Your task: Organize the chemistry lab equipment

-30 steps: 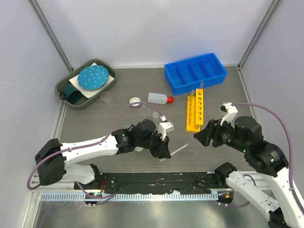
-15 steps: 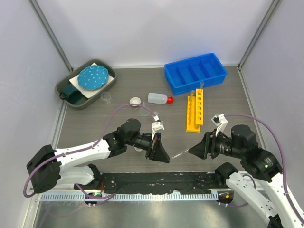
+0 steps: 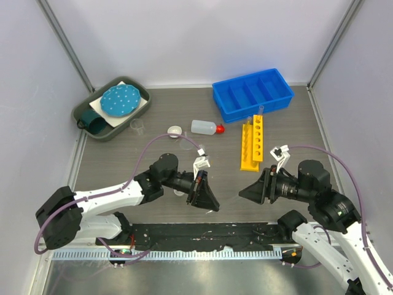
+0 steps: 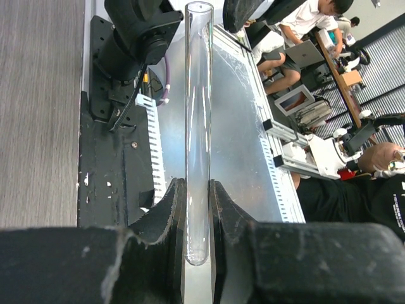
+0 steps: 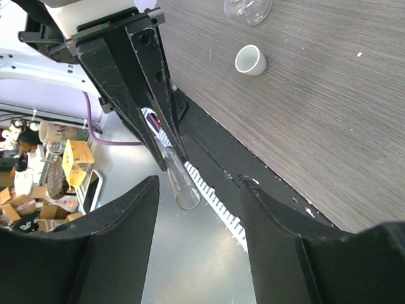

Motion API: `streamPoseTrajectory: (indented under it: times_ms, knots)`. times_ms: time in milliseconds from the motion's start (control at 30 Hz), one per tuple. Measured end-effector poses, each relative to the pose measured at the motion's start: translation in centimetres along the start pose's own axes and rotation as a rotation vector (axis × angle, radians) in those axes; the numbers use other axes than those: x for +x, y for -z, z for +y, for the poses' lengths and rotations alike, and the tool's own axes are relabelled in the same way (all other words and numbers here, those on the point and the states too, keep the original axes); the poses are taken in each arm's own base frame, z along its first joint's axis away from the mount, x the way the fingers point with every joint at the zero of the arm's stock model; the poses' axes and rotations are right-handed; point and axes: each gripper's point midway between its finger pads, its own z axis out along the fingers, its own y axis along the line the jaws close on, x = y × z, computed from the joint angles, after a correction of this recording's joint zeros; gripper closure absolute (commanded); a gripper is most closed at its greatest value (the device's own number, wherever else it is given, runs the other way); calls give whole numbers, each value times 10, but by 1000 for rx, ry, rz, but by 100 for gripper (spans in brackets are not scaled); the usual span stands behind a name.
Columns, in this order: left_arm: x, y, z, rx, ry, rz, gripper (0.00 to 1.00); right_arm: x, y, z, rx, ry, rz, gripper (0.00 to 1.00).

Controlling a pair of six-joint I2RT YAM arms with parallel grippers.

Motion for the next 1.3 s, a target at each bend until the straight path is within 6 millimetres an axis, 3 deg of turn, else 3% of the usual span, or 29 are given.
streamPoseTrajectory:
  times_ms: [233,733,1100,1167,1267,1300]
  knots:
    - [-5,3,1,5,3,-14,100,1,-8,4,-45,-42,6,44]
    - [-6,5,5,4,9,-17,100,-6,-13,12,-89,-55,4,60]
    - [-8,6,5,17,1,-19,100,-6,-16,12,-102,-69,3,75]
    - [-9,7,5,18,3,-20,100,-6,-16,13,-104,-71,4,85]
    - [-9,7,4,20,4,-21,81,-7,-16,14,-108,-72,1,95]
    - [-9,7,5,19,4,-21,54,-7,-16,14,-108,-72,0,96]
